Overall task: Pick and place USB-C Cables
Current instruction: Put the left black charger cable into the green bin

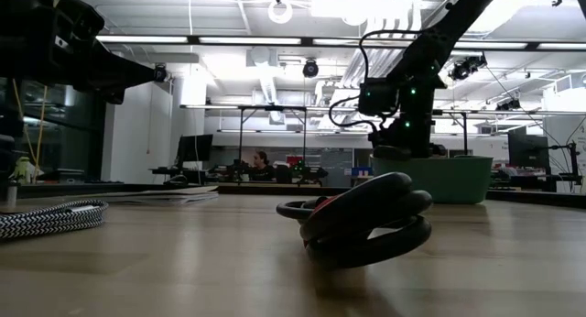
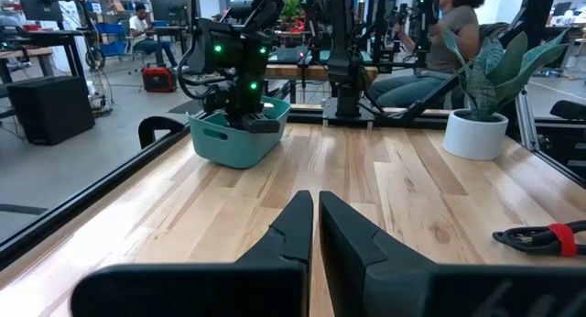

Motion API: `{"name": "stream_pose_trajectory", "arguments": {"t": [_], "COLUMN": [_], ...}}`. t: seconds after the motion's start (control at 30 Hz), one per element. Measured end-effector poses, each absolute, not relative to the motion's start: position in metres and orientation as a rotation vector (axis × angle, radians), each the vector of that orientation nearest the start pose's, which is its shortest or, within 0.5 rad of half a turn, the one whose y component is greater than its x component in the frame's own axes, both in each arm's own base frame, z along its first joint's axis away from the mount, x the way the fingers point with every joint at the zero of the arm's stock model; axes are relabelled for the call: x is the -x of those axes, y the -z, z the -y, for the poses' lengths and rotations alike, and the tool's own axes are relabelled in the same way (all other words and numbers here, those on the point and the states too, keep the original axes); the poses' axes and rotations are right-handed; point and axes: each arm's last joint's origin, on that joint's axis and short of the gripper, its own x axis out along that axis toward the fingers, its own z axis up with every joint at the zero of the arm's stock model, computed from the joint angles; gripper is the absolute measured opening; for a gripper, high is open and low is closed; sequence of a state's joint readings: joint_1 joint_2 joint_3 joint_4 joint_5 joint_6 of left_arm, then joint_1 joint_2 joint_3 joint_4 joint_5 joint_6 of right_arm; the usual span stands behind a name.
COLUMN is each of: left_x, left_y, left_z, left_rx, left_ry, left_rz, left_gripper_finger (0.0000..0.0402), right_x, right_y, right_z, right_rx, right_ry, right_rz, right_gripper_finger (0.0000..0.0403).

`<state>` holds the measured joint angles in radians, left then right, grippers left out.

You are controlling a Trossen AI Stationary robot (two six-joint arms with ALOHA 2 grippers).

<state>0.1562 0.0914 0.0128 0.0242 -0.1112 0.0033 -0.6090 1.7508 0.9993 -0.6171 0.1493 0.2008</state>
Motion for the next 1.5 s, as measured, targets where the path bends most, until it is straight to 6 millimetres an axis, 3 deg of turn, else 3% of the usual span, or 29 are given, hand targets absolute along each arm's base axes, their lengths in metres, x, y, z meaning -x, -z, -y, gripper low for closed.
{"name": "stream_pose_trajectory", "arguments": {"t": [0.3,0.9,1.5], "left_x": [-0.1007,-0.1007,-0.1007], "left_y": [-0.1629,-0.1630,-0.1630], "left_z": [-0.0191,-0.0191,-0.0191], "left_rx": [-0.002,-0.002,-0.002], "left_ry": [-0.267,-0.267,-0.267], "left_rz": [-0.055,-0.055,-0.055], "left_gripper_finger": [0.0005,0.0005,0.0005], "right_x": [-0.2491,-0.2509,-0.2512], "right_y": [-0.1454,-0.1457,-0.1458], "right_z": [0.1789,0.1805,0.1807], "right_rx": [-0.480,-0.468,-0.432], "right_ry": [0.771,0.782,0.753], "right_rz": [-1.299,-1.274,-1.284], "right_gripper_finger": [0.0077,0.0176,0.0181]}}
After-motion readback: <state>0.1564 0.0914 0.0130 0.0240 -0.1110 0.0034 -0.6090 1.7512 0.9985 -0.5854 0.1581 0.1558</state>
